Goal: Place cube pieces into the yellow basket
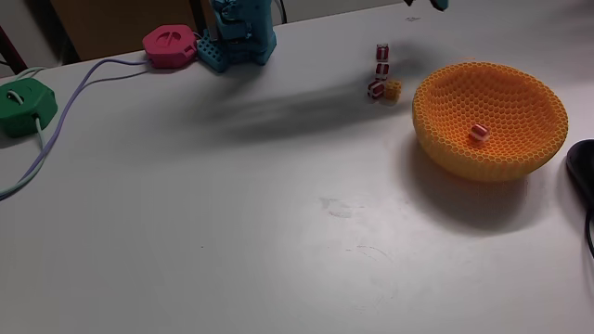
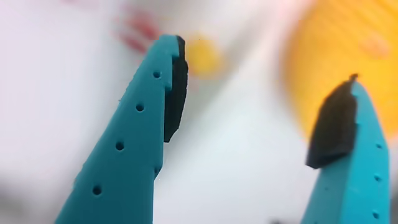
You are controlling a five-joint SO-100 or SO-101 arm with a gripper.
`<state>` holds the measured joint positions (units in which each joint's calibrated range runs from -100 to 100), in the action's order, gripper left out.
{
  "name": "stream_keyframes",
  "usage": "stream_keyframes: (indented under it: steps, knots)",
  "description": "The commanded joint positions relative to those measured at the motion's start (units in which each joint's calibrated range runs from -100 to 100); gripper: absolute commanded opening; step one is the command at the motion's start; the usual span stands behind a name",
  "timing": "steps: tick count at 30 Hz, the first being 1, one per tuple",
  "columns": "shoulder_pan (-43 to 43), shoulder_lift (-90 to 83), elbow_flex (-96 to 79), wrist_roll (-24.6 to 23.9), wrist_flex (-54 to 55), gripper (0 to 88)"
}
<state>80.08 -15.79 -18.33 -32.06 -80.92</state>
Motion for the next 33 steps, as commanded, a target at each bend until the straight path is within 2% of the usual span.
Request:
stream_keyframes:
  steps: [1, 4, 9, 15, 26, 33]
  knots:
    - [7.81, -3.43, -5.12, -8.69, 1.86, 31.9]
    - [10.60, -4.19, -14.27, -12.84, 10.55, 31.4]
    - [8.46, -4.57, -21.49, -14.51, 17.93, 33.5]
    - [0.82, -4.29, -24.57, -10.65, 26.79, 33.5]
    - [0.72, -4.10, -30.25, -12.36, 29.75, 29.0]
    - [0.35, -4.10, -35.65, -12.16, 37.57, 22.8]
